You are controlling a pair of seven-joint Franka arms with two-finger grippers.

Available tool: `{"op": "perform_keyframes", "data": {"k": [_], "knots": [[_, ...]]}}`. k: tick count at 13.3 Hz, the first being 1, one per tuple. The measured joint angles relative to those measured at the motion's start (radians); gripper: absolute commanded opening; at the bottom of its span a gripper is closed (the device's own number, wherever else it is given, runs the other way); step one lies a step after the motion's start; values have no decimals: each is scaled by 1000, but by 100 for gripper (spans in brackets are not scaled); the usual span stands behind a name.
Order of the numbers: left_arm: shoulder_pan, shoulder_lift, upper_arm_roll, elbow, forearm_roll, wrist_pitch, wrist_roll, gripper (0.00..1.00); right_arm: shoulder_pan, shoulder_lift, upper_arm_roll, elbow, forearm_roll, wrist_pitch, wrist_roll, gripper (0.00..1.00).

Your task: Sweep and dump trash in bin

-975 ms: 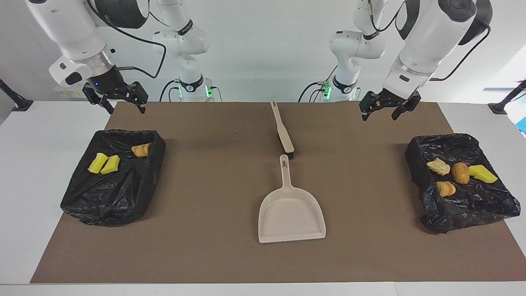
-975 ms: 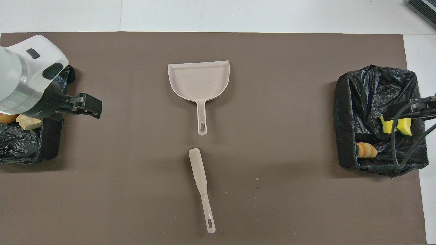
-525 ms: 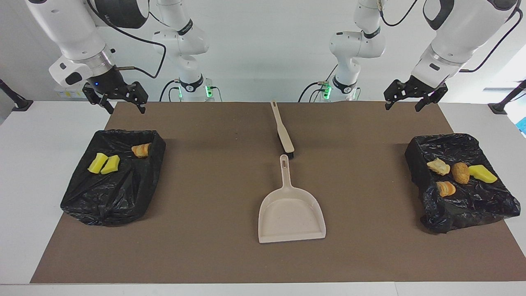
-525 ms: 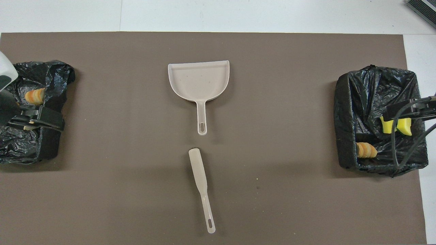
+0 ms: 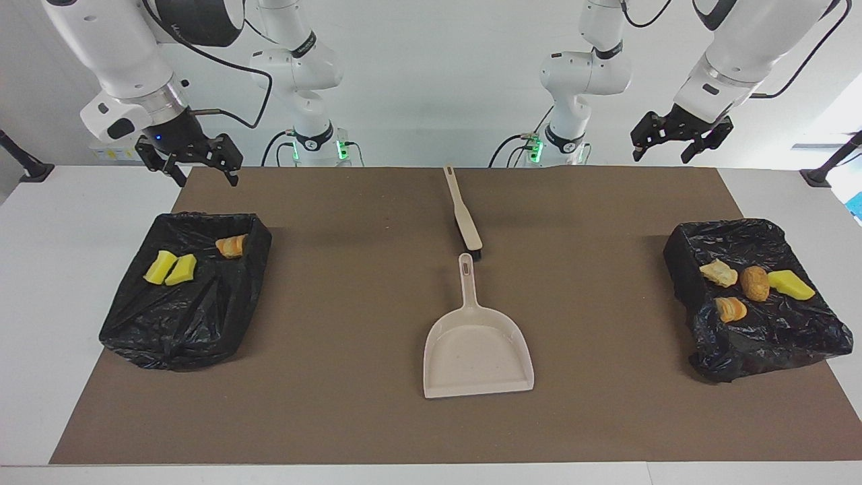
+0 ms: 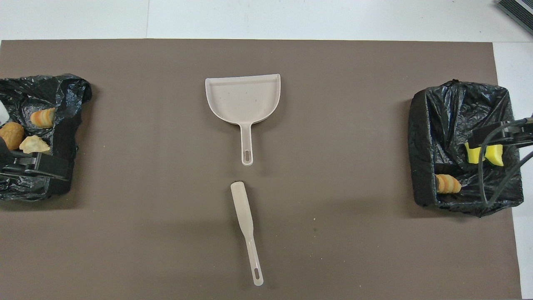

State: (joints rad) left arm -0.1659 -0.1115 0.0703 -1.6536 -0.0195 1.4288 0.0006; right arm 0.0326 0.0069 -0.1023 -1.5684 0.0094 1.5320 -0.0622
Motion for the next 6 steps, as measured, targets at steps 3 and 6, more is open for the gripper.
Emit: {"op": "perform_keyframes", "data": {"k": [3,6], "knots": [[1,0,1,-1,2,13,0,100,0,0,0,0,0,0,0,100],[1,0,1,-1,14,23,0,100,0,0,0,0,0,0,0,100]]}}
